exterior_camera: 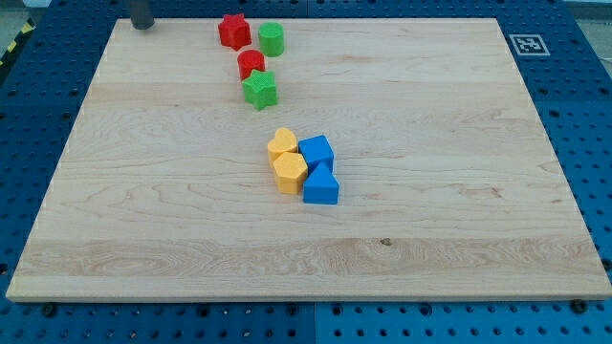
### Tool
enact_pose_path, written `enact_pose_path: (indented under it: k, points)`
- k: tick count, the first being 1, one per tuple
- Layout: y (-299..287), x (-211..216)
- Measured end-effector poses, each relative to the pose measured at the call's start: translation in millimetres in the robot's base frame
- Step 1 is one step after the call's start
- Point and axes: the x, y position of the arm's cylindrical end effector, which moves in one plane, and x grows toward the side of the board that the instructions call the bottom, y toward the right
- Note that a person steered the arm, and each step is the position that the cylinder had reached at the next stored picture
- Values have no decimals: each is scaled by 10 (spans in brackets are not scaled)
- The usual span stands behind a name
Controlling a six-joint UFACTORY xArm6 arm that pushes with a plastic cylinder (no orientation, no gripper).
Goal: Push the red star vertically above the red circle
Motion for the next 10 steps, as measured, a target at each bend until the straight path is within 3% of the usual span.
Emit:
enact_pose_path:
  k: [1, 3, 8, 10]
  points:
    - [67, 51]
    - [831, 94]
    - [1224, 164]
    - [1246, -159]
